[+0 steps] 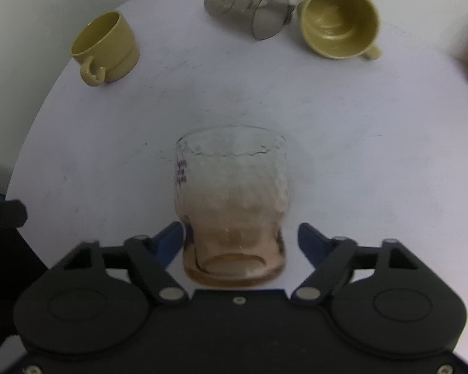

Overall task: Flip cup upright
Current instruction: 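Grasp the clear glass with the right gripper while the left gripper releases it, then rotate the held glass with the right gripper to turn it over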

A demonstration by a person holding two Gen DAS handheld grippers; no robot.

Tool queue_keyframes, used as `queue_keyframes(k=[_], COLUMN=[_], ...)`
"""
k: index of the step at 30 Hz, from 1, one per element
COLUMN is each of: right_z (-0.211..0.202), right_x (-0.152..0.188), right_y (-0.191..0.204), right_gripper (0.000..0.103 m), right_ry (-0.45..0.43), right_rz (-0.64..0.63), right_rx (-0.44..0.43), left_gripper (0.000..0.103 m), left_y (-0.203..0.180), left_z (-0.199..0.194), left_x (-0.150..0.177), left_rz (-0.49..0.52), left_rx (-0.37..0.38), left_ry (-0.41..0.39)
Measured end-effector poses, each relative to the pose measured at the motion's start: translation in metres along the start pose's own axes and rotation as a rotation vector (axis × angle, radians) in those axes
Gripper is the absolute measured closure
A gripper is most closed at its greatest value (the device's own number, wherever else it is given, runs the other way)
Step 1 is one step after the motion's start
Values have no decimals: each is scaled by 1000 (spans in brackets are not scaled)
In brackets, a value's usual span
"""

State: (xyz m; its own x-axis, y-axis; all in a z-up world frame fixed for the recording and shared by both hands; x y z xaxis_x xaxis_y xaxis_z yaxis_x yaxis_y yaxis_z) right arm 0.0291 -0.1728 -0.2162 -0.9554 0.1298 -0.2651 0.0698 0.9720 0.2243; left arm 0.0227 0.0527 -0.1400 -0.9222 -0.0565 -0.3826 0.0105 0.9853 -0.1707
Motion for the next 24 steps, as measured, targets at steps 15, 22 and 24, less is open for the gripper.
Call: queue_keyframes(k=[15, 22, 24], right_z=[-7, -25, -19], right_x=[-7, 16, 20], right_y=[-36, -29, -29], right_gripper=[34, 24, 22], right_ry=[-39, -78, -54], right_rz=[90, 41, 37], right_rx=[97, 98, 106], left_gripper=[17, 17, 17], left_y=[-29, -37, -40], left_z=[-4, 3, 1], left_x=[-15, -8, -6], left_rz=[153, 206, 223], left_rx=[26, 47, 65], left_ry=[-70, -41, -37])
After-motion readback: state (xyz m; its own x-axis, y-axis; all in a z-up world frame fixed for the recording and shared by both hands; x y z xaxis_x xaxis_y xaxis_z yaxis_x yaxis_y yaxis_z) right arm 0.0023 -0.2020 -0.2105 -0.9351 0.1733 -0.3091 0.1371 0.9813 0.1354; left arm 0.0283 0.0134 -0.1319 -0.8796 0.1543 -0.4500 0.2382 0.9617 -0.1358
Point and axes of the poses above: each gripper's, at about its wrist camera, not at the fingertips, and z roughly the way its jaws point, y to its left, x to its underside, the point moved 6 cm from there along z, roughly the way its jaws point, and after that the axes turned 3 degrees about -x, right-handed, at the moved point
